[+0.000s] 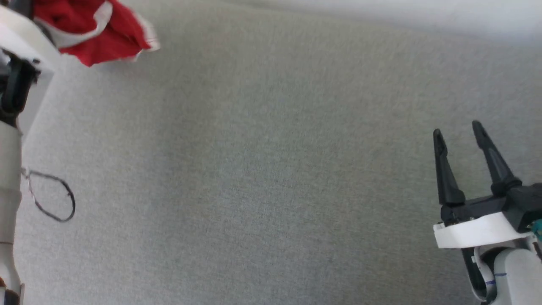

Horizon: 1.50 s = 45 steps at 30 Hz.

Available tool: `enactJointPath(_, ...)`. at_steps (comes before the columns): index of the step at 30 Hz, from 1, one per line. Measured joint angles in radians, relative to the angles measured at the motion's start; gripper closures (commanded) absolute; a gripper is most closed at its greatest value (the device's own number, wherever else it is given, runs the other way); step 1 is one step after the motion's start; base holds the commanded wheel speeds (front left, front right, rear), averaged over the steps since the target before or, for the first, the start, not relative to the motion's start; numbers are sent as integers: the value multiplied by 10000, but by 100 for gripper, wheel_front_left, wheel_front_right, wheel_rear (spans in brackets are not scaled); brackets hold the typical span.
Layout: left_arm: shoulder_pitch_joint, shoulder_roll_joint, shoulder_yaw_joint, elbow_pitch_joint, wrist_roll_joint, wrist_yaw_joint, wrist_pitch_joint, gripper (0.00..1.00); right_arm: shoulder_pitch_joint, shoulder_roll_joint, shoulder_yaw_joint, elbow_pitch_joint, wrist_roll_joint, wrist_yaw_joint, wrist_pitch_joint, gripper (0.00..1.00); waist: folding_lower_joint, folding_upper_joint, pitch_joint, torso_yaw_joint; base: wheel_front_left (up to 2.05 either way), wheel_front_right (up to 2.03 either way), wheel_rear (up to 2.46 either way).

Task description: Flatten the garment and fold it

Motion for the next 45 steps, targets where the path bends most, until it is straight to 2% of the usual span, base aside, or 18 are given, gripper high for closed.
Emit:
enactJointPath(5, 7, -4, -437, -1881, 393, 8, -217, 100, 218, 232, -21, 155, 29, 0, -15, 0, -1, 0, -802, -242, 0, 0, 0)
enactJointPath(7, 57, -196, -497, -2612, 330, 29, -198, 100, 301, 311, -29, 157, 31, 0, -15, 0, -2, 0, -1075, -395, 0, 0, 0)
enactJointPath(10, 363, -635, -704, -3680, 199, 150, -36, 100, 423, 401, 4, 169, 35, 0, -17, 0, -1, 0, -1375, -722, 0, 0, 0)
enactJointPath(14, 1015, -1342, -1026, -4855, -23, 520, 192, 100, 491, 495, 150, 174, 44, 0, -17, 0, -1, 0, -1640, -1285, 0, 0, 0)
enactJointPath(19, 1717, -2330, -1856, -5649, -230, 936, 763, 100, 484, 558, 261, 203, 98, 0, -17, 0, 0, 1, -1771, -2124, 0, 0, 0)
enactJointPath(25, 3083, -3068, -2909, -5344, -90, 1285, 1014, 100, 437, 617, 330, 280, 128, 0, -17, 0, 1, 0, -1706, -3173, 0, 0, 0)
enactJointPath(30, 4260, -3229, -3461, -3561, 82, 1515, 694, 100, 296, 642, 387, 418, 228, 0, -17, 0, 1, 0, -1414, -3978, 0, 0, 0)
enactJointPath(34, 4570, -3260, -3624, -1896, 171, 1519, 274, 100, 268, 646, 550, 523, 305, 0, -17, 0, 3, 0, -935, -4390, 0, 0, 0)
enactJointPath(35, 4576, -3266, -3655, -1549, 234, 1519, 157, 94, 267, 652, 621, 571, 309, 0, -17, 0, 2, 0, -804, -4459, 0, 0, 0)
enactJointPath(36, 4574, -3267, -3684, -1248, 301, 1519, 25, 5, 265, 662, 671, 608, 336, 0, -17, 0, 3, 0, -679, -4520, 0, 0, 0)
enactJointPath(37, 4558, -3287, -3707, -995, 376, 1519, -142, 0, 258, 665, 704, 639, 366, 0, -17, 0, 3, 0, -557, -4575, 0, 0, 0)
enactJointPath(45, 4132, -3749, -3985, -73, 663, 1287, -1538, 0, 174, 627, 704, 907, 372, 0, -17, 0, 4, 0, -273, -4496, 0, 0, 0)
